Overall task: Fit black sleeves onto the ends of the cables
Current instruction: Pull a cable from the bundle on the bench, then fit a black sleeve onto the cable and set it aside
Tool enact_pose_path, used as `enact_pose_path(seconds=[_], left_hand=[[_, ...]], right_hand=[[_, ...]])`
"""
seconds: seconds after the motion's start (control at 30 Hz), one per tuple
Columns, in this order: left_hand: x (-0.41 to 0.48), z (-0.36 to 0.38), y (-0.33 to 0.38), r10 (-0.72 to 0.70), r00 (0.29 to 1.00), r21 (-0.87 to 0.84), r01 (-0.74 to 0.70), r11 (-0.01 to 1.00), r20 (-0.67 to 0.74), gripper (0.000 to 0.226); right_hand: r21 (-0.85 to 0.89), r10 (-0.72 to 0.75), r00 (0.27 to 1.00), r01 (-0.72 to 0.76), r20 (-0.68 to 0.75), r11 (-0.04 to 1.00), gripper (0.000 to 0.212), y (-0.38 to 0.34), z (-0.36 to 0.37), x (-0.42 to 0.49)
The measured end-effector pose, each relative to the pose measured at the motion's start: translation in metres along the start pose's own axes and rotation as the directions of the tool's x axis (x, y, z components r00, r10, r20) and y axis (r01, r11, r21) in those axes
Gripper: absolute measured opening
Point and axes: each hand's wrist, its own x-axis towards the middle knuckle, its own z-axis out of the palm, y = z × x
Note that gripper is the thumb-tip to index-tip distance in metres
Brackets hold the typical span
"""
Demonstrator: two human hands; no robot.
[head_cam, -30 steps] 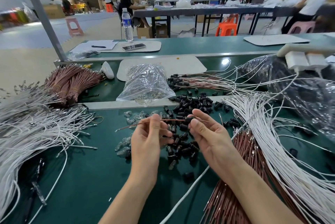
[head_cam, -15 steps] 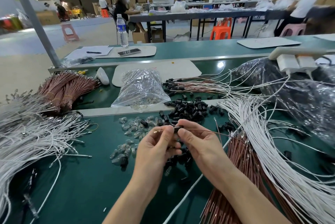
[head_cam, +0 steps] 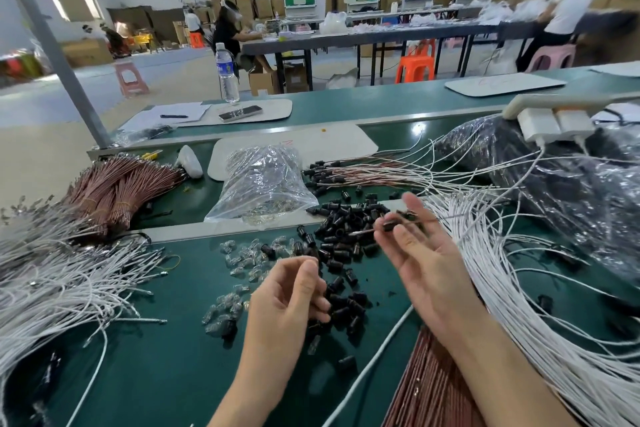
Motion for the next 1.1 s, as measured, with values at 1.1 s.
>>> enact_pose_path(seconds=[1.1], left_hand=[[0.121,0.206,0.012,-0.611,0.748,0.752,0.241,0.614,0.259,0.023]], right_hand=[[0.017,-0.318,0.901,0.338,-0.295,0.941,0.033,-0.094,-0.058,0.002]])
